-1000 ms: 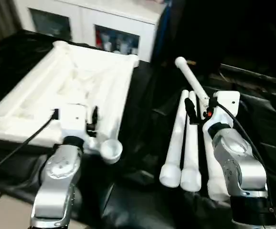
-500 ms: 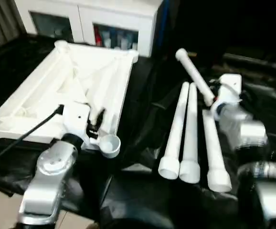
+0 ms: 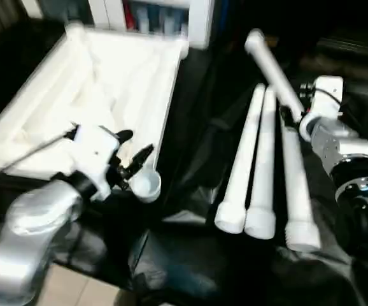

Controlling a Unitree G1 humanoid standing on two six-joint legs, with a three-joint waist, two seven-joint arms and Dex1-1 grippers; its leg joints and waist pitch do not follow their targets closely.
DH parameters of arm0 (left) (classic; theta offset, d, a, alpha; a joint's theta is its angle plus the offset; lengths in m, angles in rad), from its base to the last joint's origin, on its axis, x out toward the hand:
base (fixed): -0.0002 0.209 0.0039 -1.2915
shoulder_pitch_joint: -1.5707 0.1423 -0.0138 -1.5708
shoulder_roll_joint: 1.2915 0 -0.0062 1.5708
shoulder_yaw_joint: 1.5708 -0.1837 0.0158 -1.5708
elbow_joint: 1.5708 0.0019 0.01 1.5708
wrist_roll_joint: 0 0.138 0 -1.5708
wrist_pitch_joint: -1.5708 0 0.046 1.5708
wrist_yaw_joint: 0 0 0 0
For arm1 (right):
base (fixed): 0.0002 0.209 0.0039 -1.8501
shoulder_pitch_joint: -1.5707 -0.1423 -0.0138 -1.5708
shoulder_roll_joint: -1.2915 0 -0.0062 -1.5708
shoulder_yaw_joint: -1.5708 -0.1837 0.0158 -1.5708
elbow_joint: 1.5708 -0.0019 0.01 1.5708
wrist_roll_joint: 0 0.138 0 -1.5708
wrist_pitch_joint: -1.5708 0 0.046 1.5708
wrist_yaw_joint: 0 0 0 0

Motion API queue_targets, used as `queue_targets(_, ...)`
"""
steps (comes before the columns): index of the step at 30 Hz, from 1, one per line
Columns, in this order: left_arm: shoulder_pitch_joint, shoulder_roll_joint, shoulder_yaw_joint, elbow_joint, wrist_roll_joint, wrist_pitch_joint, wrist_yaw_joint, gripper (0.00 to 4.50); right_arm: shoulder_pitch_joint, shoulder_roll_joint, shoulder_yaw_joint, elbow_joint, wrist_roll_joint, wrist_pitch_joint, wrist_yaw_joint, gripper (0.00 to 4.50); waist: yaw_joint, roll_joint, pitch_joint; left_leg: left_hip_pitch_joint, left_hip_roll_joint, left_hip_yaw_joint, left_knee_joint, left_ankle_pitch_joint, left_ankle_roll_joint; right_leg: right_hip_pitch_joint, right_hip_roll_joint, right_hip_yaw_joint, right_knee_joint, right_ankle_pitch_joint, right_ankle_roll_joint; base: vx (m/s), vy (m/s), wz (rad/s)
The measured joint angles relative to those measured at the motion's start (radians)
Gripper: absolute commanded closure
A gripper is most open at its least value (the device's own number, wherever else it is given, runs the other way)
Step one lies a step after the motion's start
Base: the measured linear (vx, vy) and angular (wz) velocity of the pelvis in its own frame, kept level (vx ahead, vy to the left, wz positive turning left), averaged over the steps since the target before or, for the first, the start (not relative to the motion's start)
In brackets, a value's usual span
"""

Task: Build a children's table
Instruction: Insert table leg to table base

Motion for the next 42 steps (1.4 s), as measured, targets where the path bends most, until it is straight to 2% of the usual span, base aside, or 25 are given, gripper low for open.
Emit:
queue_targets(2, -0.011, -0.001, 0.014, -0.017, -0.028, 0.026, -0.008, 1.87, -0.032, -0.006, -0.009, 0.010, 0.015, -0.005, 0.026, 0.00, 0.000, -0.001, 0.013, -0.004, 0.001, 0.001, -0.001, 0.001, 0.001, -0.004, 0.000, -0.001, 0.000, 0.000, 0.000, 0.000, 0.000, 0.00)
queue_targets(4, -0.024, -0.002, 0.018, -0.023, -0.037, 0.040, -0.007, 1.87, -0.053, -0.007, -0.010, 0.014, 0.015, -0.009, 0.036, 0.00, 0.002, -0.002, 0.019, -0.007, 0.002, 0.001, -0.001, 0.001, 0.002, -0.008, 0.000, -0.001, 0.000, 0.000, -0.001, 0.000, 0.000, 0.00)
queue_targets(10, -0.031, 0.008, 0.024, -0.046, -0.062, 0.081, 0.000, 1.87, -0.062, -0.007, -0.028, 0.041, 0.015, -0.028, 0.067, 0.00, 0.008, -0.008, 0.025, -0.008, 0.009, 0.014, -0.004, 0.001, 0.003, -0.013, 0.001, -0.001, 0.002, -0.003, -0.004, 0.000, 0.000, 0.00)
queue_targets(15, -0.030, 0.013, 0.025, -0.071, -0.080, 0.106, 0.008, 1.87, -0.062, -0.007, -0.031, 0.046, 0.016, -0.030, 0.074, 0.00, 0.010, -0.009, 0.026, -0.008, 0.011, 0.017, -0.004, 0.001, 0.003, -0.013, 0.001, -0.001, 0.002, -0.003, -0.005, 0.000, 0.000, 0.00)
queue_targets(16, -0.030, 0.016, 0.026, -0.071, -0.080, 0.109, 0.009, 1.84, -0.062, -0.007, -0.031, 0.047, 0.016, -0.030, 0.077, 0.19, 0.010, -0.009, 0.026, -0.008, 0.011, 0.018, -0.004, 0.002, 0.003, -0.013, 0.001, -0.001, 0.002, -0.003, -0.005, 0.000, 0.000, 0.00)
queue_targets(18, -0.035, 0.022, 0.026, -0.071, -0.079, 0.112, 0.011, 1.84, -0.062, -0.006, -0.031, 0.050, 0.015, -0.038, 0.082, 0.19, 0.011, -0.010, 0.027, -0.007, 0.012, 0.019, -0.004, 0.002, 0.004, -0.013, 0.001, -0.001, 0.003, -0.003, -0.005, 0.000, 0.000, 0.00)
queue_targets(20, -0.039, 0.022, 0.026, -0.071, -0.079, 0.114, 0.015, 1.84, -0.062, -0.005, -0.032, 0.054, 0.014, -0.044, 0.083, 0.46, 0.013, -0.011, 0.027, -0.007, 0.013, 0.020, -0.003, 0.002, 0.004, -0.013, 0.001, -0.001, 0.003, -0.002, -0.005, 0.000, 0.000, 0.00)
queue_targets(25, -0.039, 0.022, 0.032, -0.071, -0.080, 0.130, 0.035, 1.84, -0.062, -0.004, -0.032, 0.055, 0.013, -0.049, 0.088, 0.76, 0.014, -0.012, 0.027, -0.007, 0.013, 0.021, -0.003, 0.002, 0.004, -0.013, 0.001, -0.001, 0.003, -0.002, -0.005, 0.000, 0.000, 0.00)
queue_targets(26, -0.039, 0.022, 0.032, -0.071, -0.080, 0.130, 0.038, 1.84, -0.062, -0.004, -0.032, 0.055, 0.012, -0.050, 0.090, 0.98, 0.014, -0.012, 0.027, -0.007, 0.013, 0.021, -0.003, 0.002, 0.004, -0.013, 0.001, -0.001, 0.003, -0.002, -0.005, 0.000, 0.000, 0.00)
queue_targets(31, -0.043, 0.025, 0.032, -0.071, -0.080, 0.130, 0.040, 1.84, -0.062, -0.003, -0.037, 0.055, 0.011, -0.050, 0.090, 1.32, 0.015, -0.014, 0.029, -0.007, 0.013, 0.021, -0.003, 0.002, 0.004, -0.013, 0.001, -0.001, 0.004, -0.002, -0.005, 0.000, 0.000, 0.00)
queue_targets(42, -0.054, 0.030, 0.032, -0.068, -0.077, 0.127, 0.057, 1.84, -0.062, -0.003, -0.038, 0.056, 0.010, -0.051, 0.090, 2.38, 0.016, -0.016, 0.030, -0.007, 0.013, 0.021, -0.003, 0.002, 0.004, -0.013, 0.001, -0.001, 0.004, -0.002, -0.005, 0.000, 0.000, 0.00)
